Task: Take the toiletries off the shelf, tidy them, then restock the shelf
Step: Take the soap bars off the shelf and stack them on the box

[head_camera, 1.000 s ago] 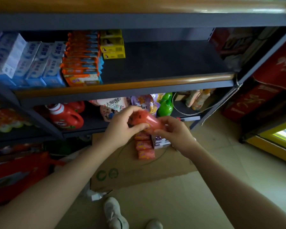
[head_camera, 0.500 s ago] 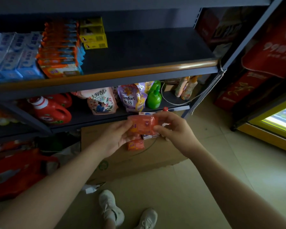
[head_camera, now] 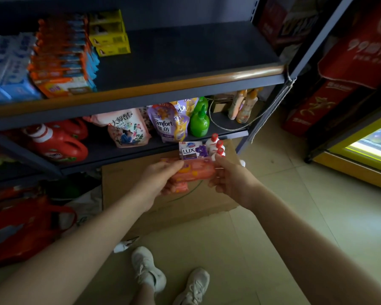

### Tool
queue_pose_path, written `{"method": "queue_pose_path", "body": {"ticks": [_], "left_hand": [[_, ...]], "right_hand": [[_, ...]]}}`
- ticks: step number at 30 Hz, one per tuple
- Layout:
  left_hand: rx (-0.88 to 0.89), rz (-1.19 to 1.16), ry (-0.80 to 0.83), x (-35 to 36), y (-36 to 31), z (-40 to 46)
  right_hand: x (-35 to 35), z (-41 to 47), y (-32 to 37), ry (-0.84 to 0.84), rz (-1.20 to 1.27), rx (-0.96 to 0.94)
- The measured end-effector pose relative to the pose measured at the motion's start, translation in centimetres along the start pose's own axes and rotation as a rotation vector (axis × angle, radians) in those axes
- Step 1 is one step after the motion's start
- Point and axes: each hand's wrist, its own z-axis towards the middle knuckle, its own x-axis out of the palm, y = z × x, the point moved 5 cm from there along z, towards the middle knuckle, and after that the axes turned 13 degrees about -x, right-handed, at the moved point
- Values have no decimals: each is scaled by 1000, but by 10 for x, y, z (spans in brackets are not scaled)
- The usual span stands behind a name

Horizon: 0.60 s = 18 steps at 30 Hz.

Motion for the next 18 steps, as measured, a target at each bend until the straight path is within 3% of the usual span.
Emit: {"method": "queue_pose_path", "body": {"ticks": [4,7,11,14,16,18], "left_hand": [[475,425,-159,3,-22,-12],[607,561,-133,3,-21,-12],[566,716,-101,-1,-3,7],[375,680,-23,-6,25,36],[276,678,-51,-10,49,59],[198,678,-87,-15,75,83]], "right_hand": [[-4,4,-11,79,58,-104],[-9,9,-13,93,115,-237],[-8,12,-20,93,-152,-339],[-11,22,-35,99,-365,-299],[-25,35,-49,8,-560,-270],[-39,48,-66,-88,-574,-220]]}}
